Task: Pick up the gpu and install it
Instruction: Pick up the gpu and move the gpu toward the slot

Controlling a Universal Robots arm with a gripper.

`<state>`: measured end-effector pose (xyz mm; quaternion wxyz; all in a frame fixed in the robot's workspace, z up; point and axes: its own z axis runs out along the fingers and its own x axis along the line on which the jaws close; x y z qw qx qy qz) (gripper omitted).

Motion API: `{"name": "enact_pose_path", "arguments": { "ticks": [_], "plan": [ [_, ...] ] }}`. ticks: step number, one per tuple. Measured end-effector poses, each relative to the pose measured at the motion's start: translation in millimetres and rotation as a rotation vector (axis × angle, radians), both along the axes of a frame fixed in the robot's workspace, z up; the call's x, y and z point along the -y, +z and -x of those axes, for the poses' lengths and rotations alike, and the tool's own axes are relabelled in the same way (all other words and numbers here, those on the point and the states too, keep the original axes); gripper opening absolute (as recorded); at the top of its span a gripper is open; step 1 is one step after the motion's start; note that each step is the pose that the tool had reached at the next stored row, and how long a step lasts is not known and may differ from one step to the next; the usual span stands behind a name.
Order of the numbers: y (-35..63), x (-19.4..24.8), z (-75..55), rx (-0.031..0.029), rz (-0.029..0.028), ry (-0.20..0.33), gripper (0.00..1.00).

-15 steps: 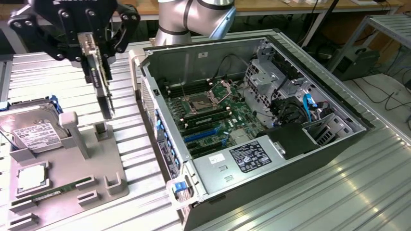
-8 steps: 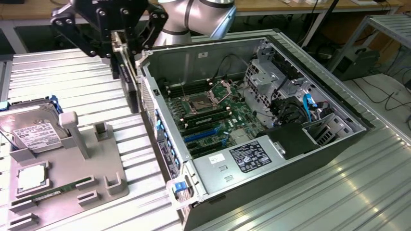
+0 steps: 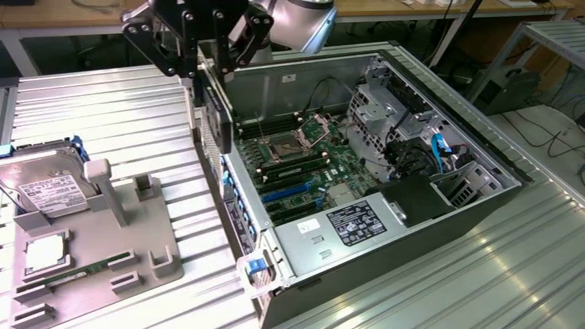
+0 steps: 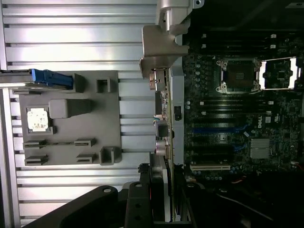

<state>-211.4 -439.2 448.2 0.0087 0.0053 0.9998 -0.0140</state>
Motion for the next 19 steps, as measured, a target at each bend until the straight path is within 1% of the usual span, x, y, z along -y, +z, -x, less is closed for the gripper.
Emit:
{"name": "enact_pose_path", "arguments": {
  "ticks": [1,2,6,19],
  "plan": [
    [0.0,0.0,-4.6,-0.0001,0.0001,0.0,0.29],
    [-0.1,0.0,-12.3,0.0,0.0,0.0,0.29],
    [-0.2,0.0,-32.1,0.0,0.0,0.0,0.29],
    [-0.4,0.0,-80.6,-0.0001,0.0001,0.001,0.29]
  ]
}}
